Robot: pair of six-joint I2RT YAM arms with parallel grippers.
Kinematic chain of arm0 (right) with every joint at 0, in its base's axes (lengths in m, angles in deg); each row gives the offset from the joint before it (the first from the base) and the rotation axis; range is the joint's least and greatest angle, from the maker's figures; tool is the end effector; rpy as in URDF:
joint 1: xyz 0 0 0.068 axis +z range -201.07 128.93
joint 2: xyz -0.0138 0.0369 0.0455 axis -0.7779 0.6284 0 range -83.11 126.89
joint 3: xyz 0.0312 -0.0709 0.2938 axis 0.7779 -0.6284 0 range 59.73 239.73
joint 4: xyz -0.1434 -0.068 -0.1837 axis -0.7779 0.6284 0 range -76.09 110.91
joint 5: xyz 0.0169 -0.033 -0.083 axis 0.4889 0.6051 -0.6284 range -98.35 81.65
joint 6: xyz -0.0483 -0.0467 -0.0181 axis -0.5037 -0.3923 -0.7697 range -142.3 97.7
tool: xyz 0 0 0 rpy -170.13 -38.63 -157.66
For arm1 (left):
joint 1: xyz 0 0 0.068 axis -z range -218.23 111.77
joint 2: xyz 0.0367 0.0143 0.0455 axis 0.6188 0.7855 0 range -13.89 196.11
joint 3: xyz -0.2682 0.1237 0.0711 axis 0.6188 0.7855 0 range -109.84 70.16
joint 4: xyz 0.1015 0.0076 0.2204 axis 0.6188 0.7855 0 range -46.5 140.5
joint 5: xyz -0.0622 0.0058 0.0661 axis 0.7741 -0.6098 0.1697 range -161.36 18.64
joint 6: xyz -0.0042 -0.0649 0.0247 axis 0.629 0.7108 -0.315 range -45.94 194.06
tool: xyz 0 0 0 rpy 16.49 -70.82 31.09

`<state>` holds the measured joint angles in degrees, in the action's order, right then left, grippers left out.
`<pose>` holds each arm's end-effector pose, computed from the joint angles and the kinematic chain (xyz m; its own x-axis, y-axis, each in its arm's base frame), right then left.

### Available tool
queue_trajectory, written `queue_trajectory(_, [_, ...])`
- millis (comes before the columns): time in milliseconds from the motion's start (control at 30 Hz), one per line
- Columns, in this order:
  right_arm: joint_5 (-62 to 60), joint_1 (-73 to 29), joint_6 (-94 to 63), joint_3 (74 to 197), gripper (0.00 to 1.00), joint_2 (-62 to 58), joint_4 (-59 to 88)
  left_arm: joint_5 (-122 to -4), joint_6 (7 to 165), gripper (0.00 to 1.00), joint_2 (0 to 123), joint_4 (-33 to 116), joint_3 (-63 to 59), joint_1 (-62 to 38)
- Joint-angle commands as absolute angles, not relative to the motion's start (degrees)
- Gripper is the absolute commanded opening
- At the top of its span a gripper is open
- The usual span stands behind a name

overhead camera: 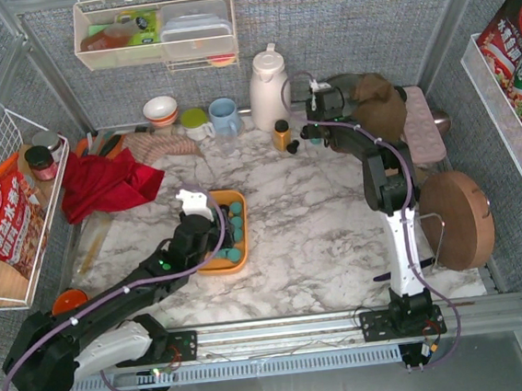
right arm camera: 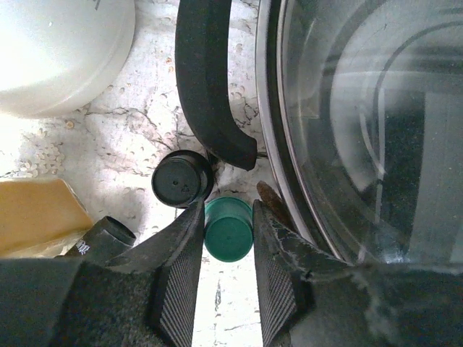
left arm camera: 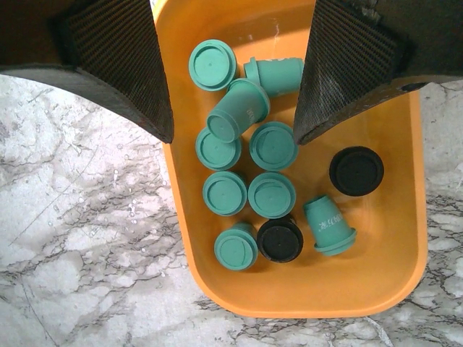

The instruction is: Mix the coffee capsules in the storage basket

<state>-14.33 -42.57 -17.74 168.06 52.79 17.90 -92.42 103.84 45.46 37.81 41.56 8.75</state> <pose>0.5653 0.0785 0.2003 -0.5208 0.0022 -0.8537 -0.0179 0.9997 0.0135 0.1568 -0.1382 0.2509 -0.4794 -0.1656 -0.8618 0.2559 0.9130 -0.3178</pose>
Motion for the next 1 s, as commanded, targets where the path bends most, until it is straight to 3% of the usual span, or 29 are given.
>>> queue_trajectory(0, [-16.46, -43.00, -20.44, 168.56, 0.35, 52.69, 15.50, -91.86, 103.00, 0.75, 45.91, 36.11, 41.28, 8.64])
queue_trajectory(233, [-15.73, -42.18, -21.53, 162.78, 0.30, 47.80, 13.51, -91.85, 102.53, 0.75, 44.55, 36.04, 41.04, 8.62])
queue_trajectory(500, [-17.07, -38.99, -18.80, 151.36, 0.23, 33.48, 14.25, -90.42, 94.83, 0.75, 41.48, 29.67, 40.78, 8.63])
queue_trajectory(733, [-13.87, -34.46, -14.77, 135.81, 0.24, 14.36, 17.44, -81.87, 79.56, 0.84, 44.44, 4.23, 45.37, 8.66])
queue_trajectory(967, [-11.99, -25.52, -12.60, 125.16, 0.24, -4.78, 21.89, -68.97, 64.39, 0.89, 56.99, -14.71, 44.33, 8.64])
